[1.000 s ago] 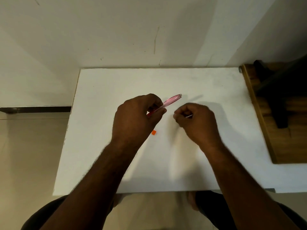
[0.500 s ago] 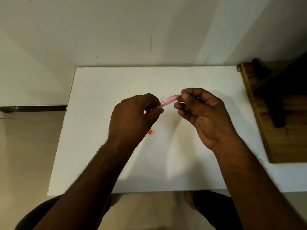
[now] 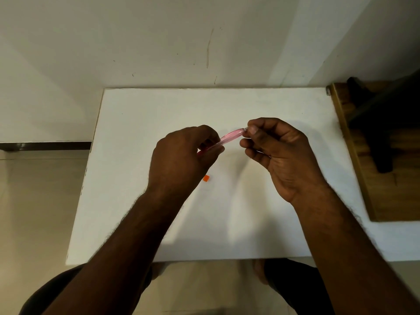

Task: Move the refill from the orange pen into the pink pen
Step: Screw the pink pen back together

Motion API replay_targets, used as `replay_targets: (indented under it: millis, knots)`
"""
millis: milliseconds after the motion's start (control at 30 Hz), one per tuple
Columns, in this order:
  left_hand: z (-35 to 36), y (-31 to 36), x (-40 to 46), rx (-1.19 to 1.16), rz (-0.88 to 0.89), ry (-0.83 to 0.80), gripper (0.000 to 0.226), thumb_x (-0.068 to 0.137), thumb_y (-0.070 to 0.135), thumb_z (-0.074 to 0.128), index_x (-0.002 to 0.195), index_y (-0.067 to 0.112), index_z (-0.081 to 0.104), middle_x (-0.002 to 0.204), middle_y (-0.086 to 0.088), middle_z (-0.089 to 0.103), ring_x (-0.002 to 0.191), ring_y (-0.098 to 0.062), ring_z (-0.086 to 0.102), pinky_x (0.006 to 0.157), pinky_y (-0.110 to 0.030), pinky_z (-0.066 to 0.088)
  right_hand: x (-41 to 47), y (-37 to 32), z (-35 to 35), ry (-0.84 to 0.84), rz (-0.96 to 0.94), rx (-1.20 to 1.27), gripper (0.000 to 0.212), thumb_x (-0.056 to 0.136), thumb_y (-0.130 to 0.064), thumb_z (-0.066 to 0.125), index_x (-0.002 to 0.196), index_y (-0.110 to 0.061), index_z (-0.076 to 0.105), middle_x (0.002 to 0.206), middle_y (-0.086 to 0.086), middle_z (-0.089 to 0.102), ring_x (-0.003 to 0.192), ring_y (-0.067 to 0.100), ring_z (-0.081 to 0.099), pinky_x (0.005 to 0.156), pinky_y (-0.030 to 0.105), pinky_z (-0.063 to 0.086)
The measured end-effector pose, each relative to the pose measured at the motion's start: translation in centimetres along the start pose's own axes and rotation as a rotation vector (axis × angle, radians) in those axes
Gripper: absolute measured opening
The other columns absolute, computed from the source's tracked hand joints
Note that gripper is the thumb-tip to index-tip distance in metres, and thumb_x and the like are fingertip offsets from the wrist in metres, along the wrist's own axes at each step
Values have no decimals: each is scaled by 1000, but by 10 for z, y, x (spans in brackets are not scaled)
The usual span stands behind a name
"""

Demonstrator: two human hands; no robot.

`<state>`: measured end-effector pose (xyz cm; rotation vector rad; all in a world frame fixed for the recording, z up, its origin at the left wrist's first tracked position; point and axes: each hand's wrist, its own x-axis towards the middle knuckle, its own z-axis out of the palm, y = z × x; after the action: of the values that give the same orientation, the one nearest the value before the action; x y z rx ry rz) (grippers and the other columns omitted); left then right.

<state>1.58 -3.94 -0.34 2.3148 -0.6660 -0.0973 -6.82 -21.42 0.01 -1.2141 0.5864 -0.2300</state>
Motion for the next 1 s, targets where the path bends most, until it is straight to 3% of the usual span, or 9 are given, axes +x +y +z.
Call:
replay_targets:
  millis: [533,833,1000]
  knots:
    - [-1,1,0,29,37,-16,11,87,40,70,92,31,71,82,11,73,79,-12,69,72,-40,54,1,0,-1,-9,21,2,13,92,-9,71,96,-20,77,92,4,80,85,19,76,77,28,59]
    - [-1,-2,1,15,5,-5,11,85,41,72,90,31,72,79,12,73,79,-12,69,71,-40,54,2,1,-1,-6,-81,-142,14,89,-5,75,90,-18,78,84,5,78,82,22,76,75,27,58]
    - [-1,-1,1,-7,-8,-2,11,86,41,72,90,31,72,80,13,73,80,-9,70,72,-39,55,6,4,-8,49,-89,-134,12,94,-13,71,101,-21,78,90,4,80,83,21,77,74,29,59]
